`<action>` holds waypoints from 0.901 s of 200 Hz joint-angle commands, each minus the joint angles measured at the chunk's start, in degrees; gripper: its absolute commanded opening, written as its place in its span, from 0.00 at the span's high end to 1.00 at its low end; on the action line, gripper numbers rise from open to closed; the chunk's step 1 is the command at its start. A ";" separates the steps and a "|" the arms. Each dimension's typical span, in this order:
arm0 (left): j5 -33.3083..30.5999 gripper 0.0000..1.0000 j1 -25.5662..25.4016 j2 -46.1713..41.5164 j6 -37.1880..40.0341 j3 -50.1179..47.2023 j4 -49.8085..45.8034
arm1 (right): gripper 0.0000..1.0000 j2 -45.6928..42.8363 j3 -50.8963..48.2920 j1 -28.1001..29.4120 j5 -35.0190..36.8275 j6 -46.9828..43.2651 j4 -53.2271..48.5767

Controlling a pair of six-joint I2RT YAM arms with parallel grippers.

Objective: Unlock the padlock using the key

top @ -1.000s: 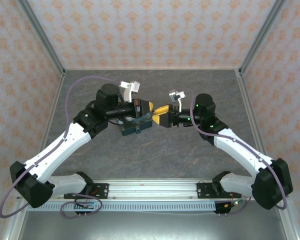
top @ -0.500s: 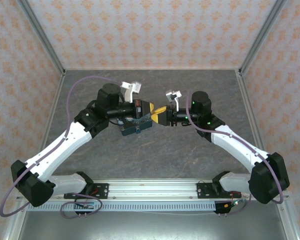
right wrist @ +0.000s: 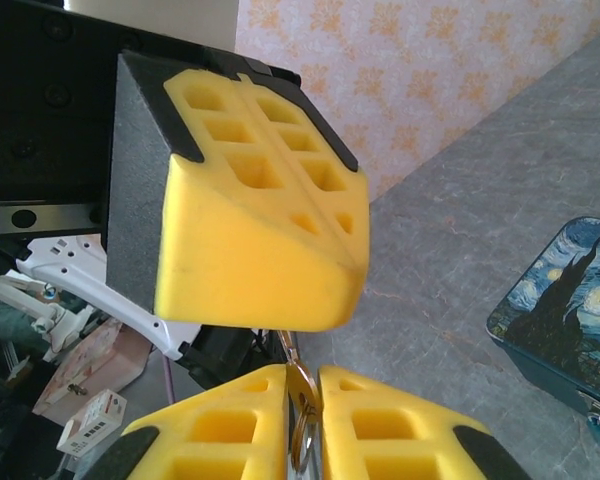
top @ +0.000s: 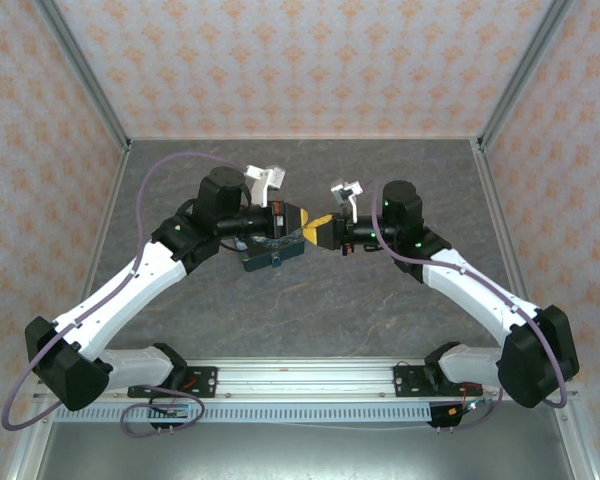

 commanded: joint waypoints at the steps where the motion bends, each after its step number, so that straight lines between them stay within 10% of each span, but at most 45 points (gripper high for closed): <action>1: 1.00 1.00 0.75 0.25 0.72 1.70 -0.30 | 0.86 -0.94 1.59 -0.26 -1.97 -1.84 -0.86; 78: 0.94 1.00 1.09 0.17 0.74 2.11 -0.68 | 1.00 -1.11 1.71 -0.21 -1.98 -1.78 -1.36; 121: -7.70 0.37 4.79 -3.09 -0.24 1.37 -5.98 | 1.00 -1.35 -0.15 -0.30 4.54 -1.89 -3.58; 180: -17.07 0.10 19.97 -7.00 -6.81 -10.60 -12.38 | 1.00 5.50 -2.83 -1.04 19.75 0.56 -3.12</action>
